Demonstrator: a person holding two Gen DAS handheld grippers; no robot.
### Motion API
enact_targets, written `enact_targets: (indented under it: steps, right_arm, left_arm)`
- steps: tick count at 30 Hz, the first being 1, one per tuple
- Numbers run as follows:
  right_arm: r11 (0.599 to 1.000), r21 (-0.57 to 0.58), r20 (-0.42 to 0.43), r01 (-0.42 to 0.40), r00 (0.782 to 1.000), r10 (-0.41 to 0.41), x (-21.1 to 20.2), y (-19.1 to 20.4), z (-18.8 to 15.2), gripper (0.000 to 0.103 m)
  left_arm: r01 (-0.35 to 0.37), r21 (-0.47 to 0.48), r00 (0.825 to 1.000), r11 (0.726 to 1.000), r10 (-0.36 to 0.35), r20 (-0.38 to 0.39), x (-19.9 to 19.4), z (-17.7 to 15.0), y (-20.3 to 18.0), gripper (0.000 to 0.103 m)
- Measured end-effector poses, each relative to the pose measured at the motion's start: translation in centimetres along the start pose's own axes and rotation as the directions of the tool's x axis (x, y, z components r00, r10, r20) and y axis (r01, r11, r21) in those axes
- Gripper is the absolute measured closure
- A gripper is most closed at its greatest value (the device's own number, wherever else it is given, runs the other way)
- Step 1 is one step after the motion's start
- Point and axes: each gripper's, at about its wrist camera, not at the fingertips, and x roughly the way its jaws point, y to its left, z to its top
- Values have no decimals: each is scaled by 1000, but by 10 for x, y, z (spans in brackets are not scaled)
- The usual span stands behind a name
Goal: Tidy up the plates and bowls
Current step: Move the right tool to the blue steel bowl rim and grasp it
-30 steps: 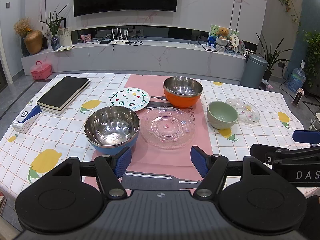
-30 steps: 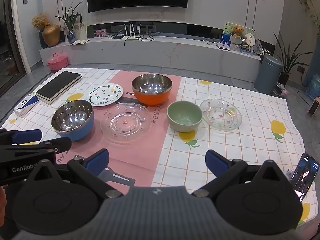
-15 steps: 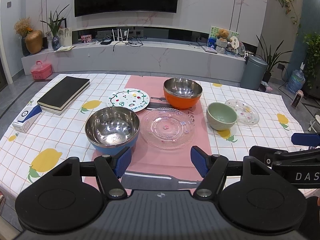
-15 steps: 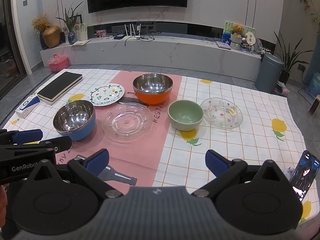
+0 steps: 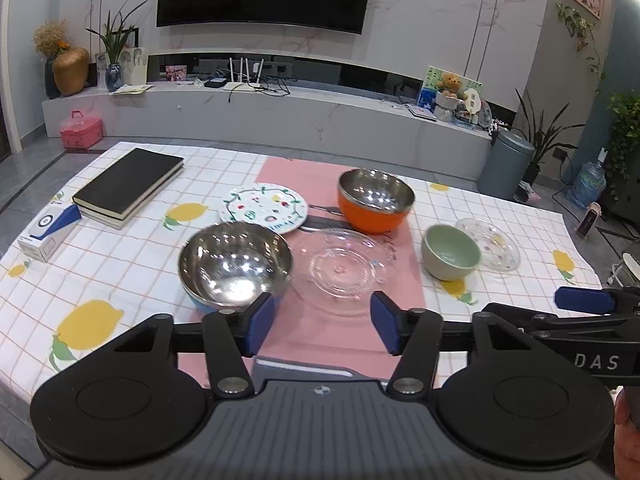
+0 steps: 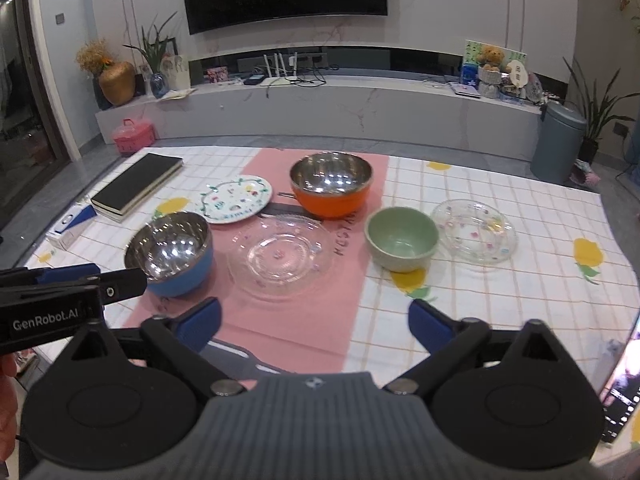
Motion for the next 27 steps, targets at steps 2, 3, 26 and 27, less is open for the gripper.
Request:
enact_targets:
  steps: [2,3,26,27]
  right_arm:
    - [1000,-8,10,-11,1000,11,6,7,4,19]
    - [1000,-15,13,-19,1000,19,10,11,6,20]
    - [985,82,-152,-150,975,161,140,81,32,39]
    - [984,90,-159,-152,973,165,146,82,33,40]
  left_arm:
    - [0,-13,1000,1000,0,8,2,3,9,47]
    - [0,-22,1000,1000,0,11,3,4,14,48]
    - [-68,-303,997,951,57,-47,78,17,137,38]
    - [-64,-318,997,946,49,-55,84,16,142,38]
